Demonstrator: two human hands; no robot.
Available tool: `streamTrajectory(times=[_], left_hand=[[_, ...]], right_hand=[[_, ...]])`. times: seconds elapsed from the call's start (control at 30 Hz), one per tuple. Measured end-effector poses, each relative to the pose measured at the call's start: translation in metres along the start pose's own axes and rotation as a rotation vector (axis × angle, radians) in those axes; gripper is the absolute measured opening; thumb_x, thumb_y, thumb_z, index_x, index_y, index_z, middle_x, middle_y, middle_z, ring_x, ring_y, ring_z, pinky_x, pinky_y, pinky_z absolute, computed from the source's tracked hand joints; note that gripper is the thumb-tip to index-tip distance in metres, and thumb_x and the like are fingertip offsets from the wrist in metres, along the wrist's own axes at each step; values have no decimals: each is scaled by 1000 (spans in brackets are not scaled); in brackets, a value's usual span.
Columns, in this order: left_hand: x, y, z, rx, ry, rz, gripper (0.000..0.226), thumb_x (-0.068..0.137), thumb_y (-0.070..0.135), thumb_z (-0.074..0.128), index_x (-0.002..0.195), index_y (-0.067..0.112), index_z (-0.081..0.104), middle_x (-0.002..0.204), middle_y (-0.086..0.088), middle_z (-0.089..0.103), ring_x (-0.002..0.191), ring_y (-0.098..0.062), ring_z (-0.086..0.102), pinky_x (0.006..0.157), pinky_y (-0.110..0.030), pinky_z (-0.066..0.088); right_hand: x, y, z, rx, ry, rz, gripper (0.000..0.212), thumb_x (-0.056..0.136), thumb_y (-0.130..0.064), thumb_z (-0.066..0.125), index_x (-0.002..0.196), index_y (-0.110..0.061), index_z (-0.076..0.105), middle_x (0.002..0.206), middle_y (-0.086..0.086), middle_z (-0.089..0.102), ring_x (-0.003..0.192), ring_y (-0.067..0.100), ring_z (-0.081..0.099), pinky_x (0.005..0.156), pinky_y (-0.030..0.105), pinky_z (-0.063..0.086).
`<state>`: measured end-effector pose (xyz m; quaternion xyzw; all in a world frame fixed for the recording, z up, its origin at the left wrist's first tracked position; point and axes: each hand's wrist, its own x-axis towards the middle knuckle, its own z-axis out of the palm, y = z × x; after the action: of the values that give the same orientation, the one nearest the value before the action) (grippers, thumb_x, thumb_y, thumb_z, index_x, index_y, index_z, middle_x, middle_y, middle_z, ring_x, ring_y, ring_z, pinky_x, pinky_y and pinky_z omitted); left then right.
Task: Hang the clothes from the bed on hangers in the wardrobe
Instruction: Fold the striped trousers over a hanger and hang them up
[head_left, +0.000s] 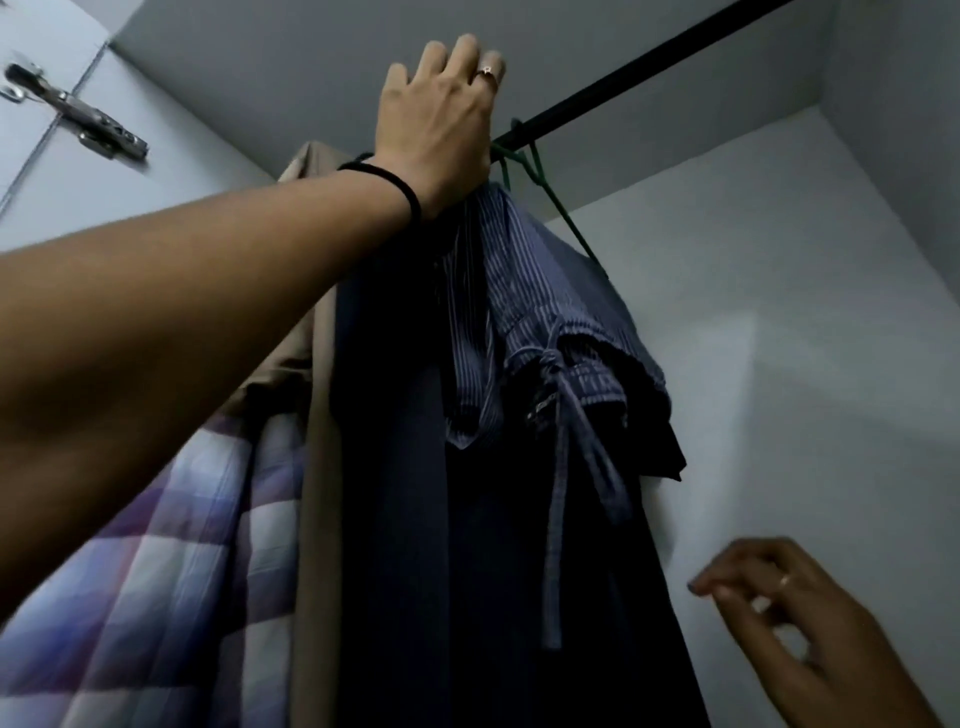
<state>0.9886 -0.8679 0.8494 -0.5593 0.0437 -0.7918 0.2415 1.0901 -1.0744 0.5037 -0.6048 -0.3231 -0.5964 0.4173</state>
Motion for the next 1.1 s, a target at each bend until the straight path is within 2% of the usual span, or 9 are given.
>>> streamTrajectory(times=[0.17, 0.33, 0.4, 0.5, 0.57, 0.7, 0.83, 0.93, 1.1], left_hand=[[-60, 12, -22, -71, 80, 8, 50, 90, 22, 39, 139, 13, 36, 135, -11, 44, 115, -32, 45, 86, -45, 37], [-142, 26, -44, -128, 119, 31, 47, 94, 36, 38, 136, 17, 44, 140, -4, 46, 123, -27, 45, 91, -44, 36], [-176, 32, -55, -167, 94, 3, 45, 95, 37, 39, 134, 17, 47, 139, -3, 47, 124, -27, 45, 91, -43, 36], [-215, 36, -76, -166, 7, 6, 43, 94, 37, 42, 132, 17, 49, 139, -3, 49, 123, -26, 46, 91, -42, 36], [-234, 29, -92, -129, -57, 17, 42, 95, 36, 43, 131, 17, 50, 138, -3, 49, 123, -26, 47, 91, -41, 36], [-258, -10, -129, -14, -127, 91, 41, 96, 34, 43, 129, 12, 52, 136, -7, 51, 119, -28, 43, 86, -41, 36], [-278, -53, -168, 106, -218, 129, 41, 98, 33, 41, 129, 9, 50, 135, -12, 50, 117, -32, 41, 81, -44, 36], [-301, -87, -200, 182, -283, 115, 40, 98, 34, 41, 127, 8, 49, 135, -12, 48, 117, -35, 42, 82, -47, 34], [-326, -147, -252, 252, -344, 41, 38, 95, 30, 44, 126, 9, 48, 139, -10, 44, 122, -35, 38, 85, -49, 31]], right_hand=[[28, -13, -21, 4, 104, 69, 33, 91, -9, 59, 80, -38, 67, 94, -15, 62, 85, 5, 60, 69, 8, 45], [38, -41, -19, 22, 109, 45, 9, 96, -28, 55, 98, -25, 64, 100, -15, 59, 92, -5, 57, 70, 1, 41], [37, -52, -6, -28, 100, -40, 17, 92, -31, 51, 101, -22, 62, 103, -8, 58, 95, 2, 57, 78, 8, 43], [32, -68, 17, -84, 81, -130, 19, 89, -25, 50, 104, -17, 60, 106, -4, 55, 100, 15, 54, 89, 32, 44], [27, -80, 36, -78, 66, -160, 20, 89, -22, 52, 106, -15, 60, 109, -2, 54, 103, 19, 52, 93, 31, 41], [9, -111, 77, -11, 57, -155, 28, 90, -22, 52, 113, -9, 60, 120, 4, 52, 109, 18, 47, 98, 17, 30], [-14, -146, 100, -4, 98, -169, 46, 87, -22, 54, 130, -6, 50, 135, 12, 45, 118, 24, 44, 100, 36, 35], [-29, -173, 104, -124, 284, -139, 62, 85, -21, 60, 141, -1, 41, 146, 19, 36, 126, 31, 44, 101, 47, 36], [-36, -236, 124, 112, 437, 49, 66, 84, -18, 59, 143, 1, 37, 150, 23, 29, 136, 32, 36, 113, 40, 26]])
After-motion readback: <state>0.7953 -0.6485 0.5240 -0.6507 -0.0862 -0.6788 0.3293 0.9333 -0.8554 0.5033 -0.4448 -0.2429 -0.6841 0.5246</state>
